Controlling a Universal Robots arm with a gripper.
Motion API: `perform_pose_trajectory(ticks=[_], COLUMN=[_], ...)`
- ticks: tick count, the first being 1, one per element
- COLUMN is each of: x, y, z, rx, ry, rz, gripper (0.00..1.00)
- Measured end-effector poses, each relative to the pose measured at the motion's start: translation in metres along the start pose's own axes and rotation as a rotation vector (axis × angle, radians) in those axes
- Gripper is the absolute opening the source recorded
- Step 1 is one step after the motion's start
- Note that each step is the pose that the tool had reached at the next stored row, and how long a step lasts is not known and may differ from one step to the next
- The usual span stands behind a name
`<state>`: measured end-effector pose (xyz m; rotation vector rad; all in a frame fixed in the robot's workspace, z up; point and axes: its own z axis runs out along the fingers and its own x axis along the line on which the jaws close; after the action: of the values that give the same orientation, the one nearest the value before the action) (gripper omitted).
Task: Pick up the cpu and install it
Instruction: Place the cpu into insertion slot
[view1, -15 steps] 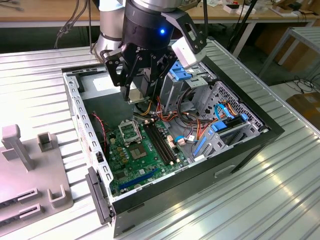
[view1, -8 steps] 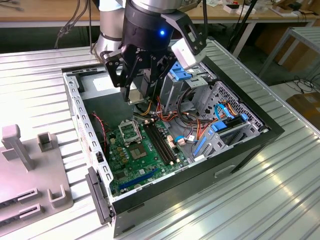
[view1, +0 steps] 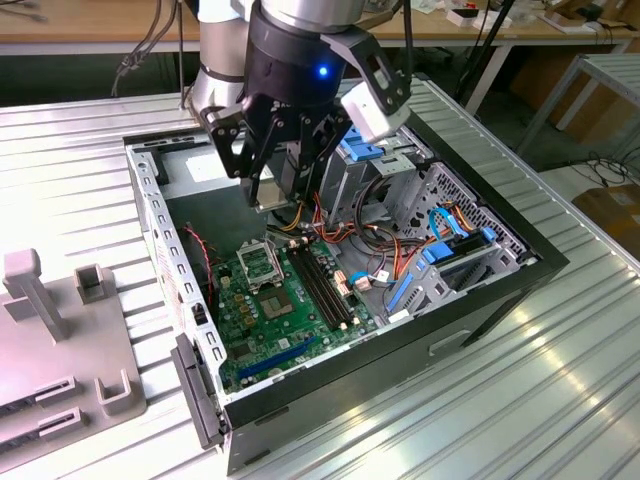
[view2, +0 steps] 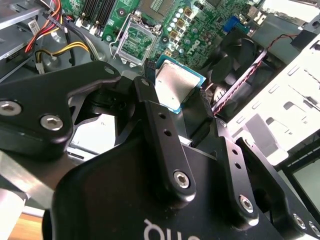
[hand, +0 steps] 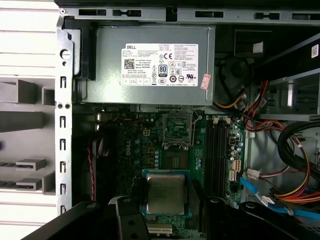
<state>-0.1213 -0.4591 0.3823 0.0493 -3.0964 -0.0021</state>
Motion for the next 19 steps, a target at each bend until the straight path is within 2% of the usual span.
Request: perform_pose_trajectory(ticks=[19], x=[-0.0004], y=[0.0000], z=[0.0093], rx=[0.0000], ry=[0.0001], rz=[0.000], gripper=[0.47])
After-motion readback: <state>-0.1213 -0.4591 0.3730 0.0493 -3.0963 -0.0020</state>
